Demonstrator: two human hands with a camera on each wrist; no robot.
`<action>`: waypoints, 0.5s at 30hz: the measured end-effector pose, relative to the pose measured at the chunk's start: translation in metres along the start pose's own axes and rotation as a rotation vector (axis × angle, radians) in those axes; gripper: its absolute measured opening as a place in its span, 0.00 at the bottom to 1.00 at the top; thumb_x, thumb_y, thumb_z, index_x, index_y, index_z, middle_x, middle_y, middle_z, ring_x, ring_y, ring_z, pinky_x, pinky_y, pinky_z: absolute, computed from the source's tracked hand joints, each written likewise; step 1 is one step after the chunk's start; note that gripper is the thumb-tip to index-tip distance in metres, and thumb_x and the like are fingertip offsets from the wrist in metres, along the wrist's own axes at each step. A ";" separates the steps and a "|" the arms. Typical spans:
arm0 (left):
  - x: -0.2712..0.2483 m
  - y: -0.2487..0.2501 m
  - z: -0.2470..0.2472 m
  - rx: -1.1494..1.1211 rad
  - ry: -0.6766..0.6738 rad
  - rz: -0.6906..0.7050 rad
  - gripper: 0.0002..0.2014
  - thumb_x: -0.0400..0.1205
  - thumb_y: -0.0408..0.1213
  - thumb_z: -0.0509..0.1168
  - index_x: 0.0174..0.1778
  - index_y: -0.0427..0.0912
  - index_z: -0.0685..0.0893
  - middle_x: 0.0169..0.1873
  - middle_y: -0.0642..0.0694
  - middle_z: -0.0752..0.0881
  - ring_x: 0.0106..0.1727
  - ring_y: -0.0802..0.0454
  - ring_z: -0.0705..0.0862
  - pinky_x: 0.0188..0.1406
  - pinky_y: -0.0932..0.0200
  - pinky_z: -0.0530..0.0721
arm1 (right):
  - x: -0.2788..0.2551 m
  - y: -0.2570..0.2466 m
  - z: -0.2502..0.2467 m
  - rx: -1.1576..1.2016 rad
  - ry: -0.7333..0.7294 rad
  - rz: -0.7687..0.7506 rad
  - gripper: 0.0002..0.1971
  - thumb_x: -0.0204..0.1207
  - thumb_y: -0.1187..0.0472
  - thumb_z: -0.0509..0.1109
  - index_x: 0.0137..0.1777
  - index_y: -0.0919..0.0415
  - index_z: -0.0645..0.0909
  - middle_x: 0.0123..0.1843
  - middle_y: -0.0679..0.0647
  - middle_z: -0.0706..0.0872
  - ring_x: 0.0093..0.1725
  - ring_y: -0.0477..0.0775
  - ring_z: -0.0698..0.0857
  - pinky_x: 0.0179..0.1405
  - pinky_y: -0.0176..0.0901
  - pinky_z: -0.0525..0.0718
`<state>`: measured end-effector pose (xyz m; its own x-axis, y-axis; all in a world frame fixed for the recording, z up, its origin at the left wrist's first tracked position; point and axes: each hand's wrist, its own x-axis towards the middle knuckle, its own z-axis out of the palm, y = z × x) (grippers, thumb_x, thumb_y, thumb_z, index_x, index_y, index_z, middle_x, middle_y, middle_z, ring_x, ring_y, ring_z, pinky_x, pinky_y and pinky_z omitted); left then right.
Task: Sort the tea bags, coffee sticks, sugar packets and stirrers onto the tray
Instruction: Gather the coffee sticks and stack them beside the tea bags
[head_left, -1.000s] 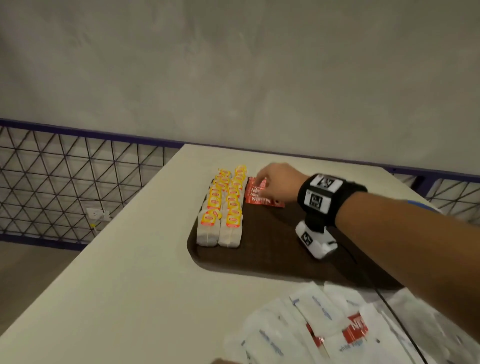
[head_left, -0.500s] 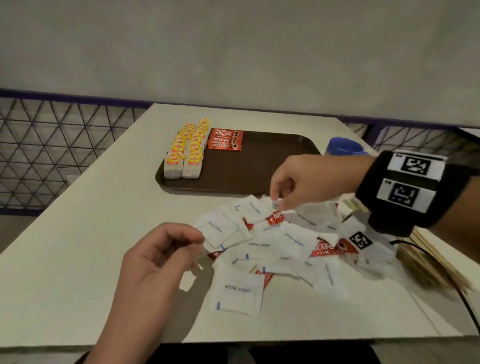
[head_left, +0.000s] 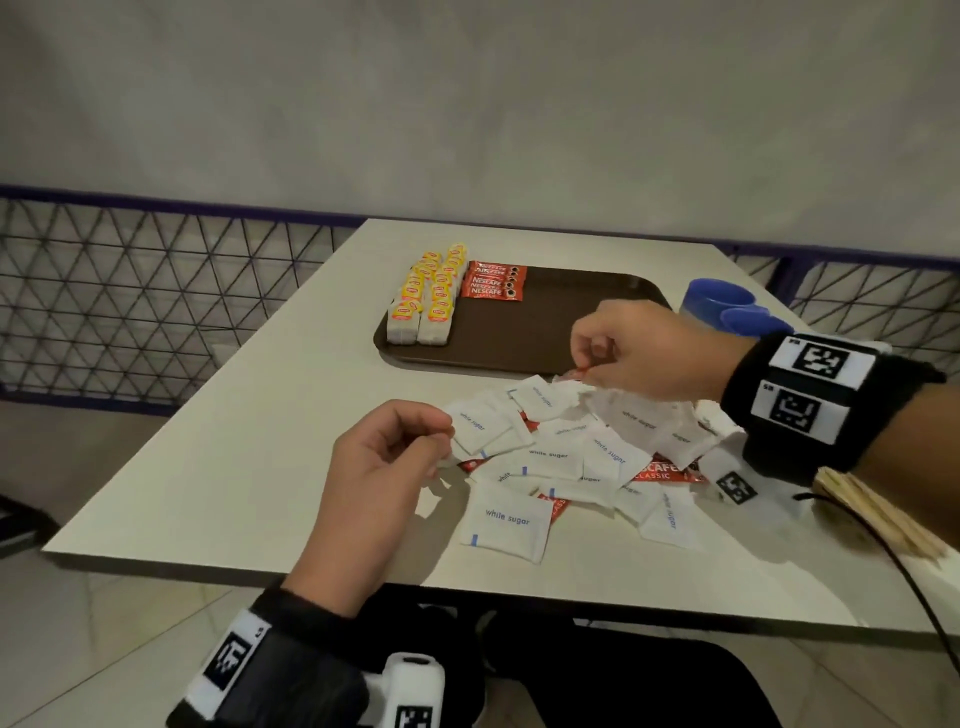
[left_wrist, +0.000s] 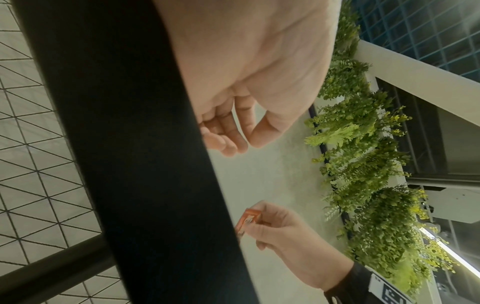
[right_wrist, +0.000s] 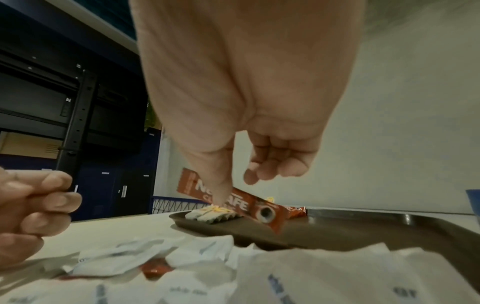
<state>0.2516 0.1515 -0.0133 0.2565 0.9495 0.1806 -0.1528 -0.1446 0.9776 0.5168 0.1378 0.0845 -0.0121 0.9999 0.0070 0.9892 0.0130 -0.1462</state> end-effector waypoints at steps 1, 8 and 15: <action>-0.001 0.001 0.000 -0.004 -0.006 0.001 0.12 0.80 0.20 0.68 0.43 0.41 0.90 0.30 0.49 0.86 0.35 0.47 0.83 0.34 0.58 0.83 | -0.003 -0.005 -0.004 0.030 0.038 -0.023 0.06 0.80 0.58 0.75 0.46 0.48 0.81 0.45 0.44 0.80 0.43 0.45 0.80 0.42 0.34 0.74; -0.008 0.010 0.004 0.079 -0.132 0.055 0.06 0.78 0.33 0.76 0.49 0.42 0.90 0.41 0.39 0.92 0.37 0.43 0.88 0.38 0.51 0.89 | -0.016 -0.074 -0.002 0.287 -0.152 -0.262 0.05 0.78 0.57 0.79 0.45 0.46 0.86 0.39 0.43 0.89 0.37 0.44 0.89 0.37 0.39 0.88; -0.003 0.002 -0.001 -0.120 -0.050 -0.072 0.05 0.83 0.33 0.73 0.40 0.41 0.88 0.36 0.34 0.85 0.36 0.46 0.78 0.46 0.38 0.86 | 0.011 -0.065 -0.001 0.323 -0.184 -0.155 0.08 0.81 0.60 0.74 0.55 0.50 0.91 0.44 0.39 0.89 0.41 0.33 0.87 0.40 0.30 0.82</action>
<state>0.2498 0.1483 -0.0118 0.3176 0.9408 0.1187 -0.2446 -0.0397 0.9688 0.4526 0.1483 0.0955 -0.2123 0.9698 -0.1199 0.8769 0.1349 -0.4613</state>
